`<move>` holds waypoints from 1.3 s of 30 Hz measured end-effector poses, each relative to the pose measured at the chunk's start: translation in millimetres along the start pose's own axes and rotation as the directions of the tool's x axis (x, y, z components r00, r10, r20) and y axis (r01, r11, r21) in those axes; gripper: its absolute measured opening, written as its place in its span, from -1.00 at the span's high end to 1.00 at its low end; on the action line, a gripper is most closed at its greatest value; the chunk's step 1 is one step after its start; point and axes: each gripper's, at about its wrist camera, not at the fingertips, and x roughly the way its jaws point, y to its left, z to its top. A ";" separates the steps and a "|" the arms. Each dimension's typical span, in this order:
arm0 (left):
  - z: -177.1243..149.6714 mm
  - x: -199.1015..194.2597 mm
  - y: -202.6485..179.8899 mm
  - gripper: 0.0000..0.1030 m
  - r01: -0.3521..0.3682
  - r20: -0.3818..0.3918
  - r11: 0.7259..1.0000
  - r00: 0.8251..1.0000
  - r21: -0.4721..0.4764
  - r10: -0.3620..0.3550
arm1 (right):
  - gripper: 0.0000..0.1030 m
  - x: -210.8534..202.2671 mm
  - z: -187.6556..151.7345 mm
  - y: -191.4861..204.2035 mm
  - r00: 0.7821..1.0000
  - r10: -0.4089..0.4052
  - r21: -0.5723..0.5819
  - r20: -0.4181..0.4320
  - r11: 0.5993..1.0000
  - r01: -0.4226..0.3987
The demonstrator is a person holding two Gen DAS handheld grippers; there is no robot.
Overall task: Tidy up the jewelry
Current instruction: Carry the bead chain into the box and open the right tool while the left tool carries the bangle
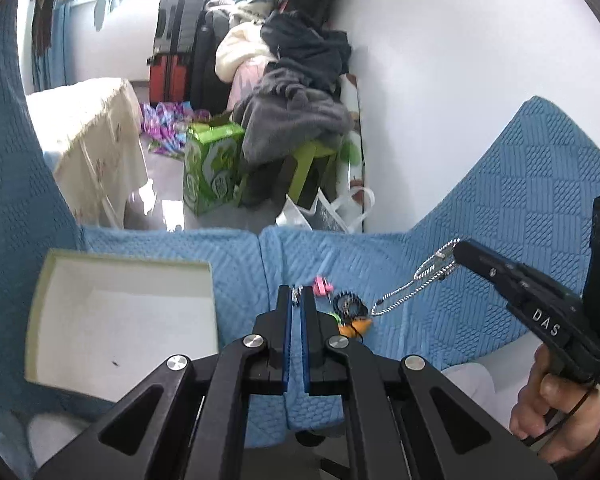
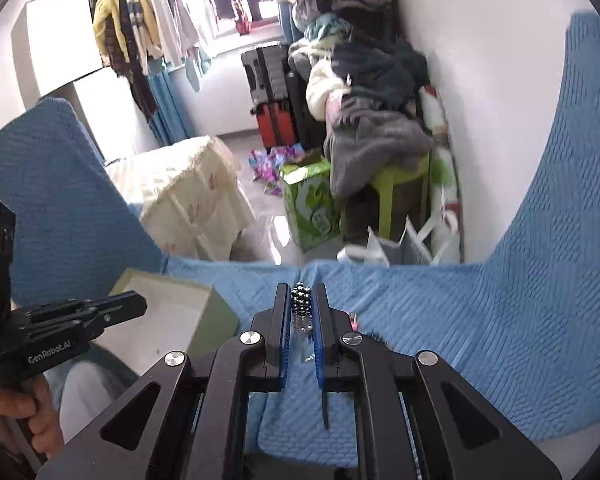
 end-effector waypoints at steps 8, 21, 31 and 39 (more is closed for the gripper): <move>22.5 -32.1 31.7 0.96 -0.030 0.055 0.999 0.998 0.018 0.029 | 0.86 -8.9 33.7 38.7 0.997 0.053 0.014 0.053 0.998 -0.054; -9.2 -45.6 122.4 0.96 -0.108 0.037 0.992 0.993 -0.062 0.110 | 0.86 71.4 0.7 143.0 0.976 0.198 -0.033 -0.087 0.979 -0.201; -49.6 -34.8 152.7 0.96 -0.123 -0.024 0.986 0.992 -0.111 0.121 | 0.83 138.9 -63.0 166.9 0.953 0.180 -0.032 -0.243 0.981 -0.193; -47.2 -29.9 145.0 0.96 -0.105 -0.013 0.989 0.994 -0.104 0.104 | 0.49 124.5 -50.4 152.5 0.952 0.228 -0.051 -0.205 0.969 -0.243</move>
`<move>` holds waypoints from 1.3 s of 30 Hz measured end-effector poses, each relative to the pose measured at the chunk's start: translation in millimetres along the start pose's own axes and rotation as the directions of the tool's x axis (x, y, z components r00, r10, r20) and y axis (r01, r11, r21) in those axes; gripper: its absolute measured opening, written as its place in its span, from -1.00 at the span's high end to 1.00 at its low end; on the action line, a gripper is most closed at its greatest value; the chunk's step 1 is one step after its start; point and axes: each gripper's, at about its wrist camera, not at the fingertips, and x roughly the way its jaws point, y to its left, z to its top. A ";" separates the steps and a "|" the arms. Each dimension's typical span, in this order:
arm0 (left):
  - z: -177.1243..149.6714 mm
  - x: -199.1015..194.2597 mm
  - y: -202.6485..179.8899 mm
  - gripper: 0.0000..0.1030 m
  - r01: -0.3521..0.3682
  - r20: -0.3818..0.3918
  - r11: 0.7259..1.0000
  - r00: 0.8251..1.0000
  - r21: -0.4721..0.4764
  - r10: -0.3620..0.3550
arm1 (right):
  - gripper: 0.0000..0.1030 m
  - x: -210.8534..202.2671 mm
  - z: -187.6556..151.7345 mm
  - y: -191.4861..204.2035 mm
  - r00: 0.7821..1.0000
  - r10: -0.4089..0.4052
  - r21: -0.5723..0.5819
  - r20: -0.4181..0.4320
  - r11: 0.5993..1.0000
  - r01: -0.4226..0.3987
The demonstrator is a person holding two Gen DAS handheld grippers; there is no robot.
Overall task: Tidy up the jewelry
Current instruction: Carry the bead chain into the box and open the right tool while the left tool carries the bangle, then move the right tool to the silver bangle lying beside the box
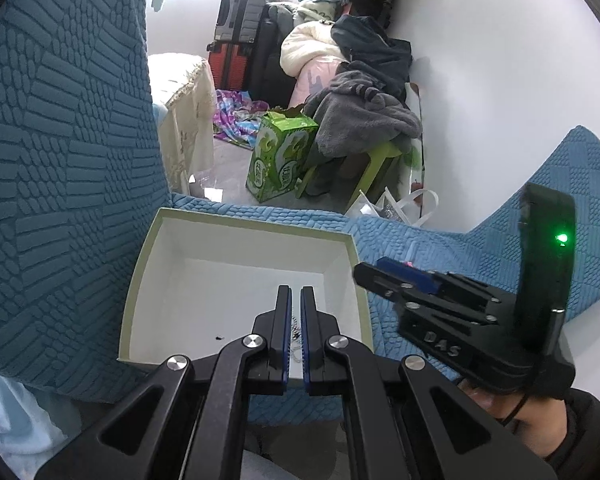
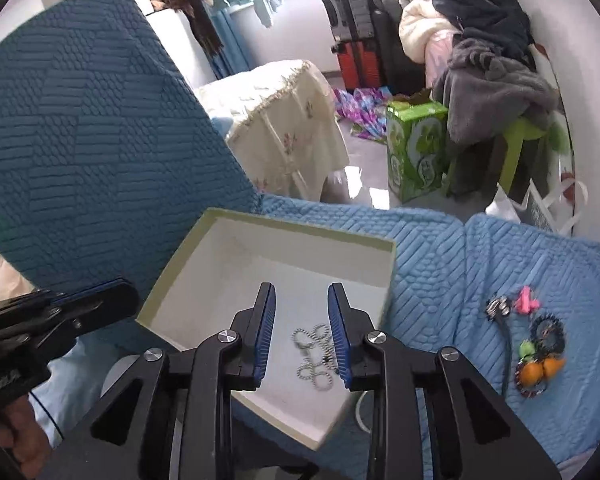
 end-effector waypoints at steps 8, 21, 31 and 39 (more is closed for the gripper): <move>-0.3 1.6 -5.5 0.96 0.008 0.004 1.000 1.000 -0.004 -0.008 | 0.14 -14.4 -26.1 -49.6 0.999 -0.022 0.024 0.024 0.999 0.021; -1.2 5.4 -7.4 0.96 0.008 0.001 1.000 1.000 -0.021 -0.008 | -0.08 41.7 -115.2 -78.3 0.991 -0.085 0.009 -0.104 0.996 0.086; -3.5 8.7 -3.8 0.96 0.010 -0.004 0.999 1.000 -0.034 -0.010 | -0.35 65.0 -137.9 -70.1 0.980 -0.142 -0.113 -0.141 0.986 0.126; -5.2 10.2 -4.3 0.96 0.009 -0.009 0.999 1.000 -0.033 -0.010 | -0.52 74.6 -143.9 -64.6 0.976 -0.181 -0.192 -0.118 0.969 0.156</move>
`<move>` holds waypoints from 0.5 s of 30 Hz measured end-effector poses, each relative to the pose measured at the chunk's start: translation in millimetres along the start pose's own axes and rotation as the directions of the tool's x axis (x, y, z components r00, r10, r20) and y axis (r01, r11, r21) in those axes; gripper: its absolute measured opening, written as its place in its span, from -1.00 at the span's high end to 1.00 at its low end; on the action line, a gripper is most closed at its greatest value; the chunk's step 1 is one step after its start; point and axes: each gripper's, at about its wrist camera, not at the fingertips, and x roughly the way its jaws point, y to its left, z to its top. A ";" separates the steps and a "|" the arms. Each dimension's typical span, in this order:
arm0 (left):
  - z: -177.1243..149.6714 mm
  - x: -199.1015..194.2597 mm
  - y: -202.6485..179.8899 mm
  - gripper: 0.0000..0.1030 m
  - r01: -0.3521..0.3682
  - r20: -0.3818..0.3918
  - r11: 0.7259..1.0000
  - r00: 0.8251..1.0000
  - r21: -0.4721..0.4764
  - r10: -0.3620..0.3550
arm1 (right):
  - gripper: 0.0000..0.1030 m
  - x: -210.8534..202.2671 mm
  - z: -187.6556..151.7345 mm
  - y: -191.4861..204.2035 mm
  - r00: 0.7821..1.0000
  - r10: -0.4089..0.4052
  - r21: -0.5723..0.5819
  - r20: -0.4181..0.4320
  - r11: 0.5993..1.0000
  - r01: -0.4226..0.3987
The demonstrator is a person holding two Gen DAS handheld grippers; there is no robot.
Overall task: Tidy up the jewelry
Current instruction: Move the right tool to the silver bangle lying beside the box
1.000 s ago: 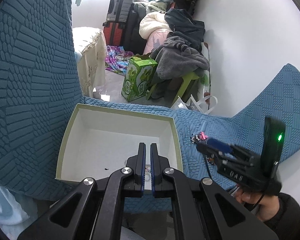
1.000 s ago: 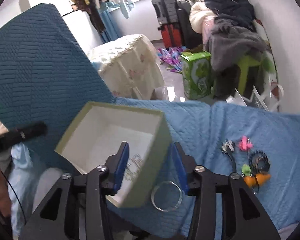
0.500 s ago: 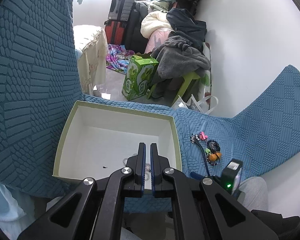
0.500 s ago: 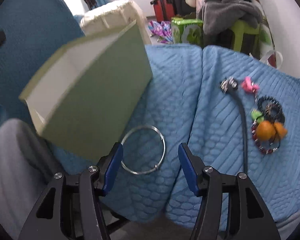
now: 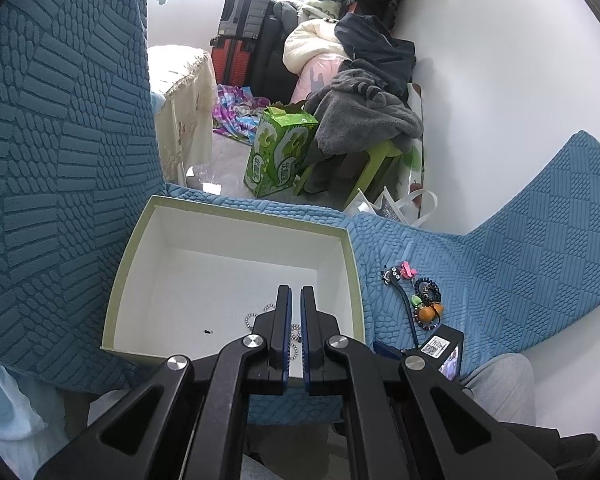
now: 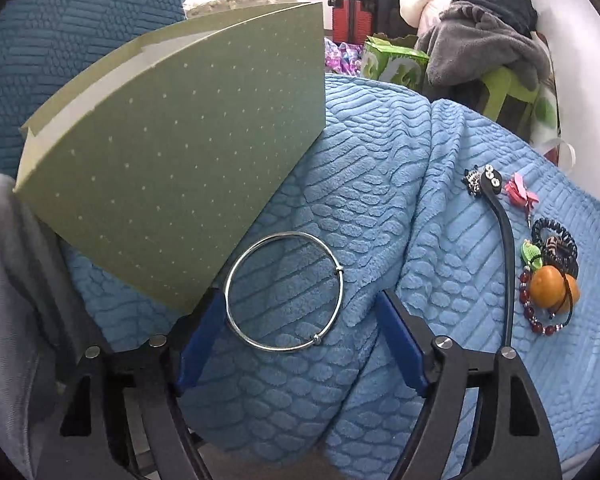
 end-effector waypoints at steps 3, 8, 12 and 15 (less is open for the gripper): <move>-0.2 0.4 -0.6 0.96 -0.001 -0.001 1.000 1.000 0.000 0.001 | -0.52 2.8 -1.6 6.7 0.999 -0.020 -0.047 0.026 0.999 0.021; -0.7 -0.9 -1.6 0.96 0.001 0.001 1.000 1.000 0.004 -0.001 | -0.45 4.2 -1.3 14.4 0.999 -0.027 -0.105 0.029 0.994 0.030; -0.5 -1.3 -2.3 0.96 0.003 0.004 1.000 1.000 0.002 -0.003 | -0.23 0.5 -2.9 18.6 0.999 -0.023 -0.114 0.035 0.993 0.027; -0.2 -2.1 -1.9 0.96 0.003 0.006 1.000 1.000 0.001 -0.003 | -0.22 -2.3 -0.4 12.3 1.000 -0.014 -0.074 0.023 0.997 0.016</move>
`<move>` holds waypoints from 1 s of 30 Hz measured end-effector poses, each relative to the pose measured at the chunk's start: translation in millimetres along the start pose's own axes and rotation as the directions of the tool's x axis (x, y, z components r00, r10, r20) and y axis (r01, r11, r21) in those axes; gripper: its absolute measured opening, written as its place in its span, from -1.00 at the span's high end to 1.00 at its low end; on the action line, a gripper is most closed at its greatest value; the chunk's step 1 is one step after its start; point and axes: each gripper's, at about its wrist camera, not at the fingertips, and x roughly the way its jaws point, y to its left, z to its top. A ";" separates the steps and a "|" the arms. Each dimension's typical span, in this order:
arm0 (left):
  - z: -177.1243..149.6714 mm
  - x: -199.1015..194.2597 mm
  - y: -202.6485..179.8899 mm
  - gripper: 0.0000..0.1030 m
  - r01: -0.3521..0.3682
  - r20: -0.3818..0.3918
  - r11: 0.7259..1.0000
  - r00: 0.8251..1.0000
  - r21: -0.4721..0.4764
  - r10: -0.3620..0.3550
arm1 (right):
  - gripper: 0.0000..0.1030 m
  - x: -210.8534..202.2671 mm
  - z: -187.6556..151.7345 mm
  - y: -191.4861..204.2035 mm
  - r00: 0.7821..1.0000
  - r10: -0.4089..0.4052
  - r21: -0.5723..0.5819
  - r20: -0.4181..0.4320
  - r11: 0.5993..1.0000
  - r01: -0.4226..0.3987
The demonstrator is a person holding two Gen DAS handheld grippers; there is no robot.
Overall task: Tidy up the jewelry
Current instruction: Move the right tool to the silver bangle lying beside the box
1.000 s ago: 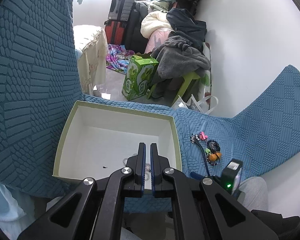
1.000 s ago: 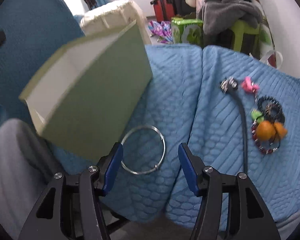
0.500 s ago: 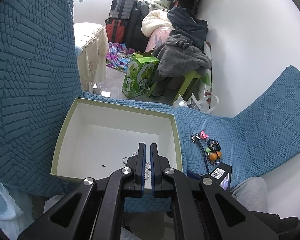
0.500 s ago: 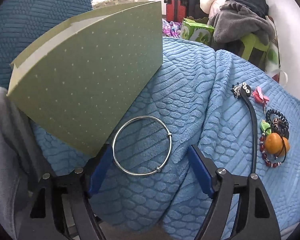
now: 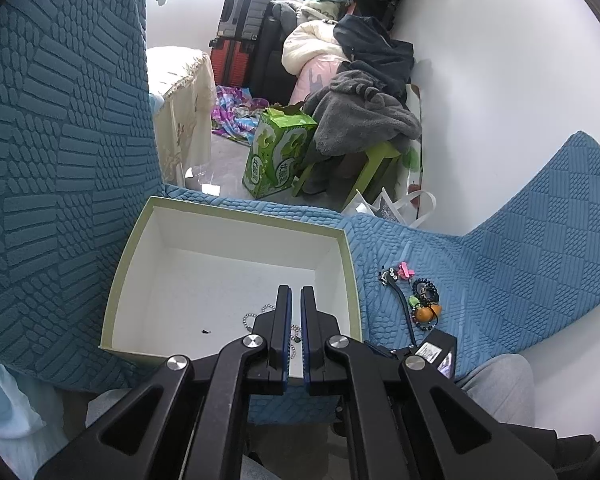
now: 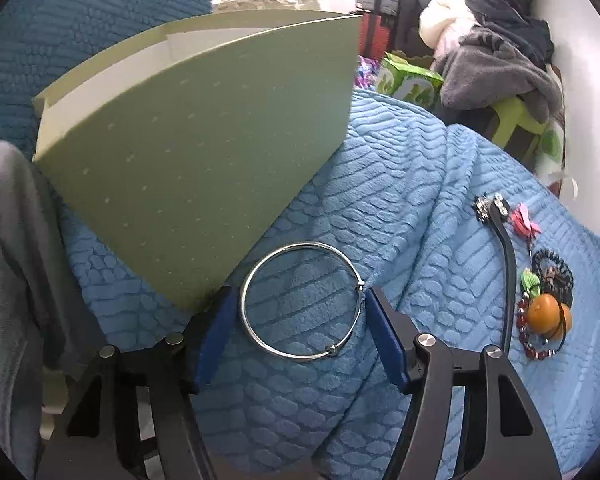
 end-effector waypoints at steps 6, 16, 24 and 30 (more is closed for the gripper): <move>0.2 0.3 1.0 0.96 0.003 0.001 1.000 1.000 -0.003 -0.003 | -0.18 -17.3 13.0 -18.0 1.000 0.029 0.115 0.012 0.993 -0.030; -0.4 3.2 1.7 0.96 0.016 0.000 1.000 1.000 -0.010 -0.016 | 0.91 -18.8 15.8 -38.3 0.998 0.055 0.205 -0.043 0.978 -0.045; -1.7 3.3 4.5 0.96 0.015 -0.005 1.000 1.000 -0.011 -0.015 | 0.27 -16.7 15.8 -57.9 0.999 0.033 0.234 0.012 0.972 -0.034; -2.4 5.3 3.0 0.96 0.020 -0.009 1.000 1.000 -0.010 -0.020 | -0.23 -3.0 20.7 -65.0 0.999 0.040 0.249 0.021 0.967 -0.044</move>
